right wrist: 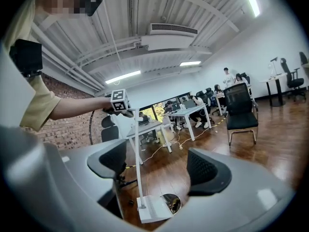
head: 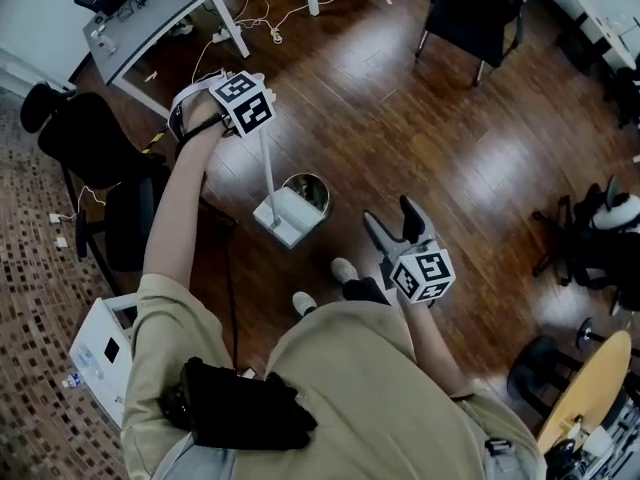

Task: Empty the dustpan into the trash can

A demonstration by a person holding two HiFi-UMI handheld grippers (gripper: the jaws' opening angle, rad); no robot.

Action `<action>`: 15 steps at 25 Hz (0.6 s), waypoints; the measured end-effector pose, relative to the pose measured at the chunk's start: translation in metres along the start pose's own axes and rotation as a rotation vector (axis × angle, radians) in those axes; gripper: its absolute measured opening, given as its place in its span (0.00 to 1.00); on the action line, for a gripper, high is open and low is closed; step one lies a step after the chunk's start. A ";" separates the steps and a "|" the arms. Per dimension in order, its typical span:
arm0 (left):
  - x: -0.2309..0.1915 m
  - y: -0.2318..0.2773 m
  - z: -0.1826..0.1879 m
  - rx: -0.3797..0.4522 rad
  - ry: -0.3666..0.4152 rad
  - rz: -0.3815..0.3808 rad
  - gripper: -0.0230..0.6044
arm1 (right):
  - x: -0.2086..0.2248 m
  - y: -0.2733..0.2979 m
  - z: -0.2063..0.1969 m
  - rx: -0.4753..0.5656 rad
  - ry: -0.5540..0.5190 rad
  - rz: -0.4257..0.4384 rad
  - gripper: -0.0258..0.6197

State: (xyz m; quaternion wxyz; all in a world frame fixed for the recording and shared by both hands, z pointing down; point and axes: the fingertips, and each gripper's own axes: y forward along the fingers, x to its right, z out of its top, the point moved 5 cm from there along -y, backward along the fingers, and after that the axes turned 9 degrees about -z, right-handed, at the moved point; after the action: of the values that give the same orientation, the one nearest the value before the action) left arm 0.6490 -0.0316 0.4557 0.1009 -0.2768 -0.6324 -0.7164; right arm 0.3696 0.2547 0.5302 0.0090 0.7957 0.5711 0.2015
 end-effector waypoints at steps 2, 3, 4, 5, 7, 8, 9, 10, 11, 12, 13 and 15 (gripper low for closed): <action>0.020 -0.018 -0.035 0.040 -0.066 -0.038 0.04 | -0.009 0.001 -0.002 -0.001 -0.002 0.021 0.63; 0.031 -0.028 -0.053 0.067 -0.105 -0.069 0.04 | -0.014 0.001 -0.004 -0.004 -0.003 0.032 0.63; 0.043 -0.038 -0.071 0.093 -0.143 -0.107 0.04 | -0.020 0.002 -0.006 -0.008 -0.006 0.043 0.63; 0.057 -0.047 -0.089 0.115 -0.176 -0.150 0.04 | -0.027 0.003 -0.008 -0.013 -0.008 0.056 0.63; 0.085 -0.061 -0.125 0.146 -0.218 -0.231 0.04 | -0.043 0.007 -0.012 -0.025 -0.014 0.088 0.63; 0.099 -0.067 -0.142 0.155 -0.233 -0.264 0.04 | -0.052 0.009 -0.013 -0.032 -0.019 0.106 0.63; 0.113 -0.073 -0.158 0.162 -0.249 -0.291 0.04 | -0.061 0.012 -0.014 -0.039 -0.025 0.126 0.63; 0.125 -0.079 -0.174 0.168 -0.273 -0.310 0.04 | -0.071 0.015 -0.015 -0.045 -0.032 0.148 0.63; 0.137 -0.085 -0.189 0.176 -0.305 -0.325 0.04 | -0.082 0.018 -0.015 -0.049 -0.042 0.172 0.63; 0.148 -0.091 -0.205 0.186 -0.346 -0.336 0.04 | -0.092 0.021 -0.015 -0.053 -0.053 0.196 0.63; 0.159 -0.098 -0.220 0.198 -0.391 -0.344 0.04 | -0.102 0.025 -0.015 -0.056 -0.064 0.221 0.63; 0.177 -0.113 -0.246 0.231 -0.477 -0.358 0.04 | -0.122 0.031 -0.014 -0.057 -0.083 0.266 0.63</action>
State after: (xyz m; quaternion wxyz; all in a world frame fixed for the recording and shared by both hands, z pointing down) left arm 0.3809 -0.2117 0.4409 -0.1474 -0.3081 -0.7540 -0.5612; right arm 0.3604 0.1292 0.5127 0.0284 0.8715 0.4536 0.1842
